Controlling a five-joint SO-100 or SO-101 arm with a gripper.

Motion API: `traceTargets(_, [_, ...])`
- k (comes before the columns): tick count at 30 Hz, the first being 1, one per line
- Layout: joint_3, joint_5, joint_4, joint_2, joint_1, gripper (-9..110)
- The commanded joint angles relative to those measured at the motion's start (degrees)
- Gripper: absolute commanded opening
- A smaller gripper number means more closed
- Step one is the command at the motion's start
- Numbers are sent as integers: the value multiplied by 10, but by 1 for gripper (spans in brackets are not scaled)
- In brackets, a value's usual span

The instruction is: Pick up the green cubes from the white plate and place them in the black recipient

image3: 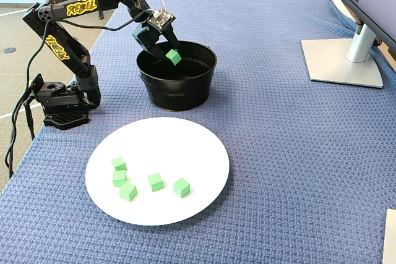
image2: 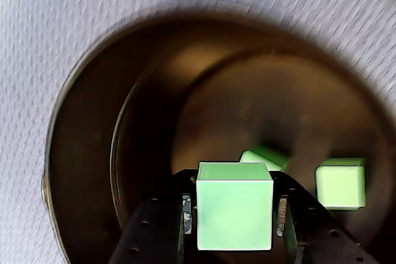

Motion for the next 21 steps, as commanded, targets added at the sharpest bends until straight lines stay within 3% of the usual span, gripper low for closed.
traceTargets(1, [4, 13, -26, -3, -18, 15])
traceTargets(2, [4, 11, -21, -1, -18, 25])
traceTargets(5, [-3, 9, -11, 12, -16, 32])
traceTargets(11, [-47, 58, 3, 17, -3, 25])
traceTargets(15, [-156, 77, 27, -18, 92, 22])
traceTargets(18, [-236, 5, 90, -57, 187, 23])
traceTargets(21, [-270, -61, 69, -109, 287, 23])
